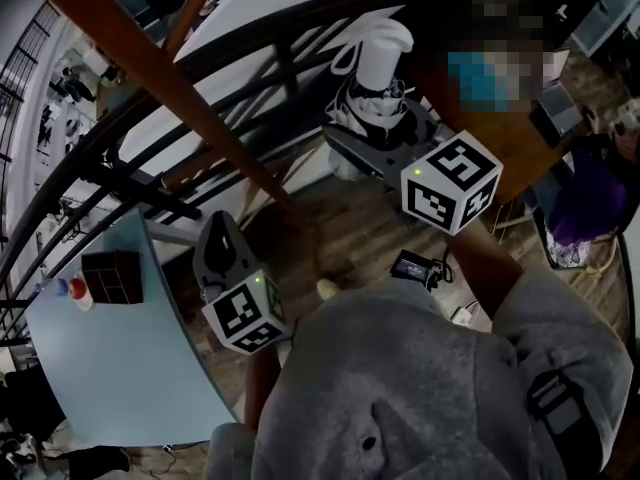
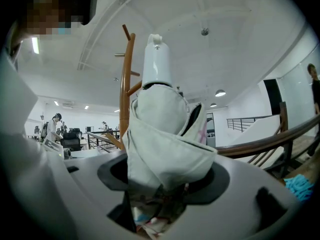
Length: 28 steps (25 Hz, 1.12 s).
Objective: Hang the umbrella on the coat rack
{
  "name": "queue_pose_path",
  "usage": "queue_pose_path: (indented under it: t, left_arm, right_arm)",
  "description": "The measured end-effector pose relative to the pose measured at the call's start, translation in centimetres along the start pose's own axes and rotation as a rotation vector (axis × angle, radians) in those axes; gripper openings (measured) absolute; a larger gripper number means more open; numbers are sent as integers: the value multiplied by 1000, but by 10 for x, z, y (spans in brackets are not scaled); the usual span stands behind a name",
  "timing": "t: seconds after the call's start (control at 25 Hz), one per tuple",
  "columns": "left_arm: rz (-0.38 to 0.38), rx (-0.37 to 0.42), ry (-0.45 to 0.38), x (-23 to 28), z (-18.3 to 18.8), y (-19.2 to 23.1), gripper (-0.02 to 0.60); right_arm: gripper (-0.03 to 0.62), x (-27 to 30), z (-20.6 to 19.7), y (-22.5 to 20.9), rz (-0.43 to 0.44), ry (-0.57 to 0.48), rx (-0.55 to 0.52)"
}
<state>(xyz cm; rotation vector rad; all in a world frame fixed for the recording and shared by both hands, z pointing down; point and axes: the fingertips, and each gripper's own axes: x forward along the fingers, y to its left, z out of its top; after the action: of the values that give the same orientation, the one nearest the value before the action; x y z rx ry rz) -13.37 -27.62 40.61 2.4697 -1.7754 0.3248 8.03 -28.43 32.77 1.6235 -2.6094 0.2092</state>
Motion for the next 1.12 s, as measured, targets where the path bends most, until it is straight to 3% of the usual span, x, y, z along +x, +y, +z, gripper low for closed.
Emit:
queue_pose_path:
  t: [0.44,1.12]
  left_arm:
    - [-50,21,-12,6,1,7,23]
    - [0,3,-47,3,18,20,23]
  right_arm:
    - [295,15,31,-1,-6,-19,-33]
    - [295,63,101,-13,24,-18,-102]
